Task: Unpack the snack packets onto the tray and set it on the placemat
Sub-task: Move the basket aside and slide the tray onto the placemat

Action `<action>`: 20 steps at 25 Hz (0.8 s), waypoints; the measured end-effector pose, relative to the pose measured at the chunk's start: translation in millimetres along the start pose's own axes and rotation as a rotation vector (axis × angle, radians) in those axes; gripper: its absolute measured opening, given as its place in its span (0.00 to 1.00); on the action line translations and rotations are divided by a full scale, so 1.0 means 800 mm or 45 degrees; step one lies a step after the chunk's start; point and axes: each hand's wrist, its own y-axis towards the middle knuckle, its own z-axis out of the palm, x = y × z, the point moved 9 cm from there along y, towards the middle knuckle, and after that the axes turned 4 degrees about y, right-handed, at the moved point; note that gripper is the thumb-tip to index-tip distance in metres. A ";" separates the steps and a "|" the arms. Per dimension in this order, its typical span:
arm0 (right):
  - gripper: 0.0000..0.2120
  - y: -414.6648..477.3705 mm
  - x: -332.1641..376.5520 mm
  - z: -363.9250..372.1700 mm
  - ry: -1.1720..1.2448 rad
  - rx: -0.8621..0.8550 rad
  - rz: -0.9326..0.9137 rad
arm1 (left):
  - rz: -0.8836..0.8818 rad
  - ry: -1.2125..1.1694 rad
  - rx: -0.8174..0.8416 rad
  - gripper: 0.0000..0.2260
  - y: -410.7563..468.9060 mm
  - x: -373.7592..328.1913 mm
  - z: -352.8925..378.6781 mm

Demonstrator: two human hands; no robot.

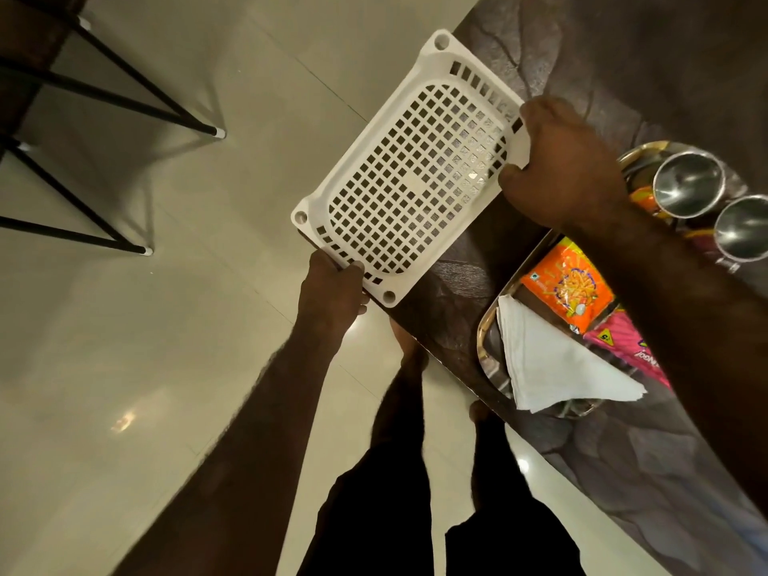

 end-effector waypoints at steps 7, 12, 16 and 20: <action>0.32 -0.005 -0.001 0.003 -0.006 0.026 0.005 | 0.044 0.036 0.007 0.17 0.001 -0.002 0.001; 0.33 -0.005 -0.001 0.003 -0.010 0.029 0.005 | 0.054 0.034 -0.012 0.17 -0.001 -0.001 0.003; 0.34 -0.010 -0.001 -0.001 0.027 0.022 -0.004 | 0.041 -0.006 -0.011 0.18 -0.002 -0.002 0.001; 0.30 -0.036 -0.013 -0.021 0.037 -0.079 -0.028 | -0.024 -0.039 -0.310 0.17 -0.037 0.018 -0.016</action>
